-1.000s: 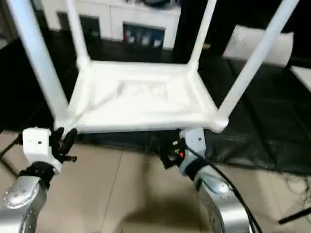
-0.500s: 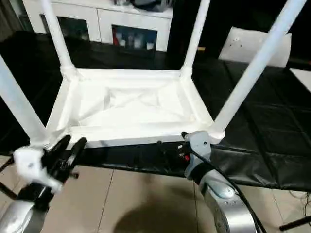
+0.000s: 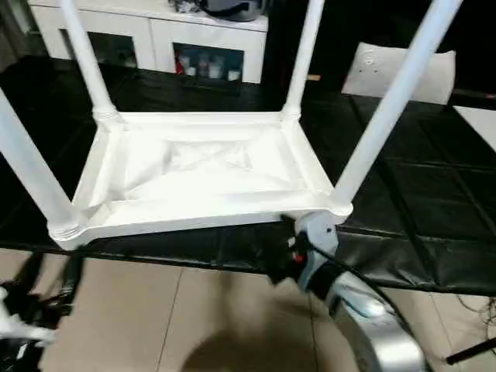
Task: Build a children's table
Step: Rotate table base
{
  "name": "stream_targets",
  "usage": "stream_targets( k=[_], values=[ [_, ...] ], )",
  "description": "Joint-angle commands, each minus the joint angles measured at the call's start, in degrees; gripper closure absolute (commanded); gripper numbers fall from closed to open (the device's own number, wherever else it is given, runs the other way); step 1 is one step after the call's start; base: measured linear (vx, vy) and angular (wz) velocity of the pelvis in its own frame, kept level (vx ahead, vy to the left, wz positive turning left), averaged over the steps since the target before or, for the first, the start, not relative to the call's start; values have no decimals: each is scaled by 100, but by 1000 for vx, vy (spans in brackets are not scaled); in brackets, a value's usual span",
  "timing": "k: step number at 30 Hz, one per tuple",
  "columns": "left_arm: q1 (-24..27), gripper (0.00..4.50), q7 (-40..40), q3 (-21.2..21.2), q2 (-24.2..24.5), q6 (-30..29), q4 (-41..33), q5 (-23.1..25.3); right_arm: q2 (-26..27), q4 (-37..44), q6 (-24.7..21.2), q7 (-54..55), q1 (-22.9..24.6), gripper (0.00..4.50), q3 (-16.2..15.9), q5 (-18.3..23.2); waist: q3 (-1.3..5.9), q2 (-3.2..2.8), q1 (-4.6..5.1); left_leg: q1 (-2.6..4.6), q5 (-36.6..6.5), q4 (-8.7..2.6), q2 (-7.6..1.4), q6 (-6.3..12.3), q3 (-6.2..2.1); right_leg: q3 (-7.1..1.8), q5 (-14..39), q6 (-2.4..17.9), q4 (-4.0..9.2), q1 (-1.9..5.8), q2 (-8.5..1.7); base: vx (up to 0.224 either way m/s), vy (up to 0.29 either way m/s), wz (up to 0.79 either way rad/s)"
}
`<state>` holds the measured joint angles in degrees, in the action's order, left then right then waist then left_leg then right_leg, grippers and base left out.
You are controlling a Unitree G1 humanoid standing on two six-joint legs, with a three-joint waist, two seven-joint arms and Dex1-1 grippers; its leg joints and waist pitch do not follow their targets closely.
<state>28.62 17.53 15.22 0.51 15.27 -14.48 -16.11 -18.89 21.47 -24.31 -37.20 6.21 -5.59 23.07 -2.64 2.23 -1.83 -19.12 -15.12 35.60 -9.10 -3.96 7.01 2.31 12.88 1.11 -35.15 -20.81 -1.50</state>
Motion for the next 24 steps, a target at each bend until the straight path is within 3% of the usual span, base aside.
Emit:
stream_targets(
  k=[1, 3, 4, 5, 10, 11, 12, 13, 16, 17, 18, 24],
  values=[
    [4, 91, -127, 119, -31, 174, 111, -11, -184, 249, -235, -442, 13, 0, -22, 339, 145, -60, -4, -118, -858, -557, -455, 360, -117, -389, 768, 766, 470, 218, -632, 0, 0, 0],
    [-89, 79, -128, 187, 5, 282, 228, -15, -358, 336, -419, -731, -2, 0, -24, 572, 152, -57, -7, -112, -756, -545, -463, 388, -113, -381, 635, 802, 457, 215, -637, 0, 0, 0],
    [-192, 69, -131, 191, 36, 340, 322, 18, -437, 356, -497, -847, -17, 0, -26, 665, 151, -26, -4, -111, -743, -545, -463, 399, -111, -380, 637, 815, 459, 213, -639, 0, 0, 0],
    [-265, 59, -134, 185, 55, 379, 388, 43, -480, 359, -534, -903, -28, 0, -29, 709, 154, -50, -22, -95, -746, -544, -462, 401, -113, -377, 685, 811, 457, 210, -637, 0, 0, 0],
    [-790, 24, 100, 196, 407, 347, 690, -12, -571, 167, -471, -928, -191, 0, 10, 674, 152, -44, -32, -84, -802, -554, -448, 274, -113, -366, 943, 783, 464, 195, -650, 0, 0, 0],
    [-967, 16, 201, 195, 519, 299, 780, -63, -562, 141, -455, -906, -210, 0, 22, 668, 153, 6, -26, -81, -808, -551, -450, 259, -104, -368, 993, 777, 472, 193, -654, 0, 0, 0],
    [-1196, 12, 290, 198, 651, 242, 906, -108, -562, 125, -456, -897, -226, 0, 34, 675, 156, -34, -42, -64, -798, -553, -437, 231, -105, -367, 1060, 768, 468, 179, -653, 0, 0, 0],
    [-1332, 9, 295, 198, 728, 204, 976, -77, -566, 115, -456, -895, -235, 0, 34, 672, 163, -34, -37, -58, -804, -551, -429, 206, -104, -367, 1062, 754, 463, 174, -645, 0, 0, 0],
    [-1687, 4, 224, 226, 865, 63, 1182, -40, -575, 93, -451, -876, -259, 0, 29, 639, 186, -36, -40, -66, -620, -538, -436, 177, -104, -357, 729, 840, 424, 199, -654, 0, 0, 0],
    [-1970, 4, 103, 246, 974, -28, 1369, 63, -555, 80, -433, -832, -272, 0, 26, 595, 190, -78, -44, -65, -565, -532, -436, 175, -108, -357, 623, 861, 407, 201, -655, 0, 0, 0],
    [-2071, 4, 45, 245, 1024, -68, 1442, 108, -545, 76, -423, -812, -278, 0, 27, 576, 208, -57, -42, -54, -485, -514, -420, 187, -98, -354, 482, 871, 401, 205, -647, 0, 0, 0],
    [-2744, 4, 234, 124, 1153, -104, 1871, -10, -554, 21, -408, -678, -262, 0, -39, 417, 225, -56, -48, -48, -294, -501, -424, 207, -84, -345, 168, 1029, 365, 223, -653, 0, 0, 0]
  ],
)
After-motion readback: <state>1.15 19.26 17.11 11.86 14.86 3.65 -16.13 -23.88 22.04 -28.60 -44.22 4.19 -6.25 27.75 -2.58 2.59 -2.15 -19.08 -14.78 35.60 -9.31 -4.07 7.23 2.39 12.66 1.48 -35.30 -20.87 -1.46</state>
